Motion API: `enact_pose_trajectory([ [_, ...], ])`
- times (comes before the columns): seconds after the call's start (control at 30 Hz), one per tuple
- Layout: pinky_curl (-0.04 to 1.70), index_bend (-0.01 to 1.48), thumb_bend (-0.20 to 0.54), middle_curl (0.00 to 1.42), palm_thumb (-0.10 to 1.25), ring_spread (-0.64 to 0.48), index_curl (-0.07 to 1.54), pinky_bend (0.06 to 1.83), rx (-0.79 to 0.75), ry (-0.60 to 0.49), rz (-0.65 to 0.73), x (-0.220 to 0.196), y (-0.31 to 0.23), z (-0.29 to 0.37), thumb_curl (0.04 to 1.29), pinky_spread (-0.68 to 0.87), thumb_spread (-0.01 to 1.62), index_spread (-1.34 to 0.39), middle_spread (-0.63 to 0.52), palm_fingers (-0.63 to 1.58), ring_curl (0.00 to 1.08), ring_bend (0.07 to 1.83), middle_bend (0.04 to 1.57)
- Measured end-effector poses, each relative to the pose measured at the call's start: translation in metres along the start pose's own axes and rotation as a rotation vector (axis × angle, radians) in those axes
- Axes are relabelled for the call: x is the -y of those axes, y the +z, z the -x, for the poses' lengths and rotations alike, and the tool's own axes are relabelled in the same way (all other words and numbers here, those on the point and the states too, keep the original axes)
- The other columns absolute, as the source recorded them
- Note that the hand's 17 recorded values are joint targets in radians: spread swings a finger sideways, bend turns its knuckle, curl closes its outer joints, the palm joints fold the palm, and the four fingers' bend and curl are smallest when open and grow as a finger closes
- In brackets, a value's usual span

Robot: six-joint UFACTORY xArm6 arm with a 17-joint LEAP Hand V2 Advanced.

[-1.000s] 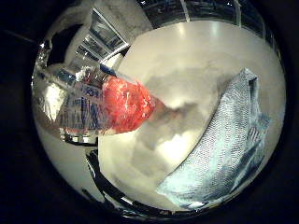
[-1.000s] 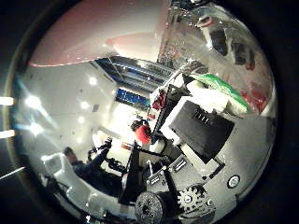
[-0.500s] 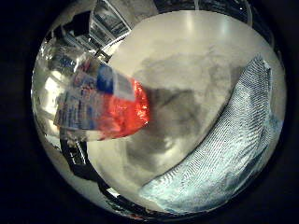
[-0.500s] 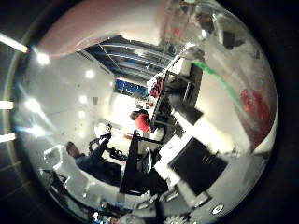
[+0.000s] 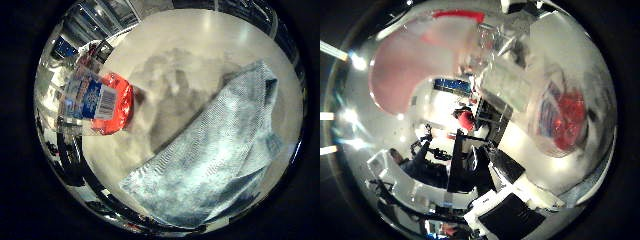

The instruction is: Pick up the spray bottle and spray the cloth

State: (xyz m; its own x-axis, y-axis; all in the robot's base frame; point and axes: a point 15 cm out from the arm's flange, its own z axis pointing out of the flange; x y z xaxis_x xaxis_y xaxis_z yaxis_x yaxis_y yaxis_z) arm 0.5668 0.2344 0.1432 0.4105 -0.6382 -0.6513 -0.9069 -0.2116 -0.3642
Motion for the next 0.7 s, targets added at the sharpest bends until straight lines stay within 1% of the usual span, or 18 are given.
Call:
enact_pose_trajectory([
  [0.2,0.40,0.16,-0.026,0.32,0.64,0.02,0.30,0.39,-0.062,0.024,-0.029,-0.007,-0.054,-0.038,0.33,0.38,1.00,-0.42,0.00,0.08,0.25,0.35,0.20],
  [0.33,0.38,0.17,-0.022,0.32,0.65,0.02,0.30,0.38,-0.083,0.045,-0.041,-0.023,-0.087,-0.048,0.32,0.38,1.00,-0.42,-0.01,0.10,0.25,0.33,0.20],
  [0.4,0.37,0.17,-0.024,0.32,0.65,0.02,0.30,0.37,-0.104,0.046,-0.045,-0.034,-0.109,-0.052,0.32,0.38,1.00,-0.43,-0.01,0.12,0.24,0.32,0.19],
  [0.53,0.35,0.17,-0.027,0.32,0.65,0.03,0.30,0.36,-0.152,0.009,-0.021,-0.056,-0.135,-0.047,0.32,0.38,1.01,-0.43,-0.01,0.13,0.25,0.30,0.18],
  [0.63,0.34,0.18,-0.025,0.31,0.64,0.03,0.31,0.35,-0.179,-0.009,0.004,-0.076,-0.147,-0.042,0.32,0.38,1.01,-0.43,0.00,0.14,0.25,0.29,0.18],
  [0.7,0.33,0.18,-0.025,0.31,0.64,0.04,0.31,0.35,-0.186,-0.001,0.007,-0.089,-0.154,-0.041,0.32,0.38,1.01,-0.43,0.00,0.14,0.24,0.28,0.18],
])
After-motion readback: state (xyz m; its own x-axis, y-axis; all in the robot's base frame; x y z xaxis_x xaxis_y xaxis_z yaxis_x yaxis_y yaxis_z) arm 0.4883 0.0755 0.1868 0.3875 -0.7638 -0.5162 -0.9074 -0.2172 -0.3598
